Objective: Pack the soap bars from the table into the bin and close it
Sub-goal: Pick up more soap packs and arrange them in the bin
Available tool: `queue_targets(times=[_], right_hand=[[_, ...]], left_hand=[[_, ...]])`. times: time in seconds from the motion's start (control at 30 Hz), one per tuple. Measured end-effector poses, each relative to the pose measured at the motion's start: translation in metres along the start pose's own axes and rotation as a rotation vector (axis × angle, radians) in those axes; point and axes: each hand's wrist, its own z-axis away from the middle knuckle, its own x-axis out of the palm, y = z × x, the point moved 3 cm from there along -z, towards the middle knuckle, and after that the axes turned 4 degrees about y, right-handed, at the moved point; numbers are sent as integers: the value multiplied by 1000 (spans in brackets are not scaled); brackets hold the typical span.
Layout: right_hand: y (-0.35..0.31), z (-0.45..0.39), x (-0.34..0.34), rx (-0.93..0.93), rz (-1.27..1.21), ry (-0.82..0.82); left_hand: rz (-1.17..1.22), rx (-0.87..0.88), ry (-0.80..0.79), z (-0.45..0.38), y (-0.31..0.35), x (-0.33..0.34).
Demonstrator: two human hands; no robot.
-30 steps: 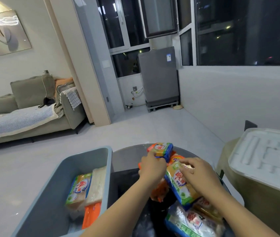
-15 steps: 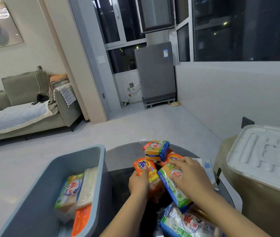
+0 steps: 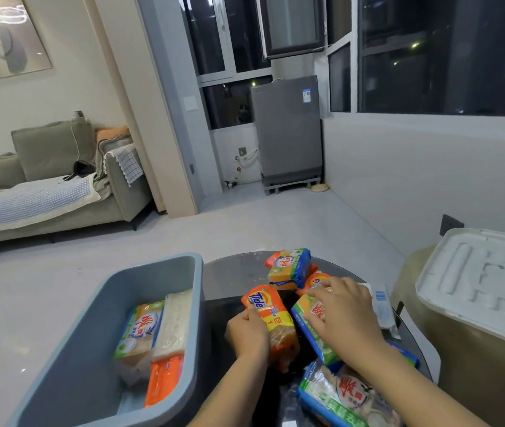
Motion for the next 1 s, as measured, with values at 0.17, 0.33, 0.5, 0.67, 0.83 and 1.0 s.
queue_targets(times=[0.17,0.33,0.5,0.67,0.83,1.0], right_hand=[[-8,10,-1,-57,4,-94],[-6,15,-8,-23,-14,-134],[-5,15,-23,15,-117,-44],[-15,20,-40,99,-428,-38],[-31,31,-49,122,-617,-154],[-55,38,-75,119,-908,-122]], left_hand=[[-35,58,10,16,-8,-23],[26,57,4,32,-13,-36],[62,88,-40,48,-7,-44],[112,202,-83,64,14,-50],[180,276,-117,80,42,-65],[278,360,-159,91,75,-90]])
